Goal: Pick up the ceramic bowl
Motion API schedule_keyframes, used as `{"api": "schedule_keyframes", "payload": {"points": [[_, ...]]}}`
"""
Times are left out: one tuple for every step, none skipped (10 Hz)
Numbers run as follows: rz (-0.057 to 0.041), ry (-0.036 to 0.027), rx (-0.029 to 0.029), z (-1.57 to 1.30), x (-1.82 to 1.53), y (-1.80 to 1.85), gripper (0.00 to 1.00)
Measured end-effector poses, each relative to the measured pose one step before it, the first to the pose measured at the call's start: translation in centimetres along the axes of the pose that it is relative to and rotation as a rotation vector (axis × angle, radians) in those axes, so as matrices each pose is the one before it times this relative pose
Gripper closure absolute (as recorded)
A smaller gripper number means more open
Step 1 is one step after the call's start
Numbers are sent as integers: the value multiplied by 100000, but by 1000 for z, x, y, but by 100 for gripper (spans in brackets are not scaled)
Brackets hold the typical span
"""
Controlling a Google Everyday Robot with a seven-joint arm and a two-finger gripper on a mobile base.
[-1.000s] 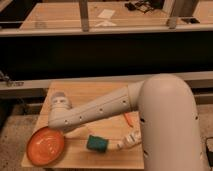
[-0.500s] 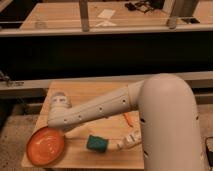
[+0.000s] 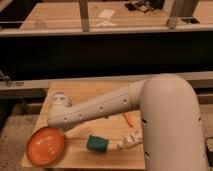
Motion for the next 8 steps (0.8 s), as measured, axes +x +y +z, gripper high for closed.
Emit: {"api": "schedule_keyframes", "payload": {"points": [[-883, -78, 135, -56, 31, -103, 25], [-1295, 6, 247, -95, 74, -60, 25], [-768, 157, 179, -145, 96, 80, 25], [-893, -3, 142, -131, 55, 19, 25], [-1343, 26, 191, -121, 82, -77, 25], [-935, 47, 163, -73, 58, -103, 26], [-258, 200, 272, -128, 3, -18, 32], [-302, 111, 115, -106, 33, 43, 36]]}}
